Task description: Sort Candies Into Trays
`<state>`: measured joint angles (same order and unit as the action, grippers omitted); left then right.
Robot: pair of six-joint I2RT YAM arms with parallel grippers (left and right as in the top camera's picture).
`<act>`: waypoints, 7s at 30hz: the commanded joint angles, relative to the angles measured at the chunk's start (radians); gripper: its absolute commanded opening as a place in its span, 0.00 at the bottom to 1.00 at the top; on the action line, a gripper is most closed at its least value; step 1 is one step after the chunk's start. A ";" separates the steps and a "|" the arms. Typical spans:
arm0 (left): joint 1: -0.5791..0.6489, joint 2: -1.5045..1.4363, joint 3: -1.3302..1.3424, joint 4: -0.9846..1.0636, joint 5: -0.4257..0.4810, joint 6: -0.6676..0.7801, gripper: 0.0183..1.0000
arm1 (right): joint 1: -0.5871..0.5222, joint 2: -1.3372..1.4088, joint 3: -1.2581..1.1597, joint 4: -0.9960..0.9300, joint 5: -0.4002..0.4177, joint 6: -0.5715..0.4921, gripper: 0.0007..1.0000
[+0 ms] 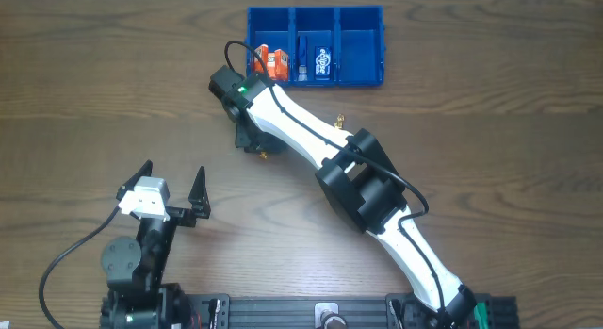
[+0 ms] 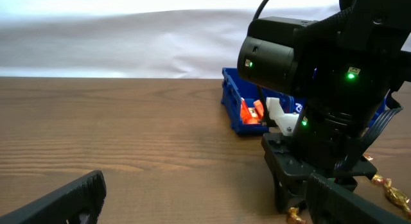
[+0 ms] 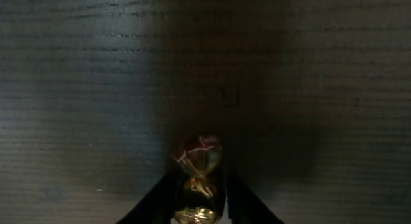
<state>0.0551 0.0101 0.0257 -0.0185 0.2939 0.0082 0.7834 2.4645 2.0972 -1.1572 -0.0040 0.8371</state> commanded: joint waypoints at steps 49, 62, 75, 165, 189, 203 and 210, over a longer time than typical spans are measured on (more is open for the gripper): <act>-0.003 -0.006 -0.021 -0.030 0.020 0.015 1.00 | -0.467 -0.164 -0.005 0.423 0.295 -0.450 0.14; -0.003 -0.006 -0.021 -0.030 0.020 0.015 1.00 | -0.461 -0.165 -0.004 0.399 0.294 -0.450 0.70; -0.003 -0.006 -0.021 -0.030 0.020 0.014 1.00 | -0.394 -0.412 0.100 -0.013 0.290 -0.372 0.78; -0.003 -0.006 -0.021 -0.030 0.020 0.015 1.00 | -0.286 -0.341 -0.624 0.198 0.035 -0.190 0.50; -0.003 -0.006 -0.021 -0.030 0.020 0.015 1.00 | -0.303 -0.464 -0.624 0.145 0.093 -0.207 0.12; -0.003 -0.006 -0.021 -0.030 0.020 0.015 1.00 | -0.410 -0.863 -0.586 0.535 0.296 -0.450 0.15; -0.003 -0.006 -0.021 -0.030 0.020 0.014 1.00 | -0.431 -0.642 -0.583 0.836 0.302 -0.554 0.16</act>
<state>0.0551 0.0101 0.0261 -0.0185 0.2939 0.0082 0.3611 1.7058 1.5234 -0.3721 0.2863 0.3595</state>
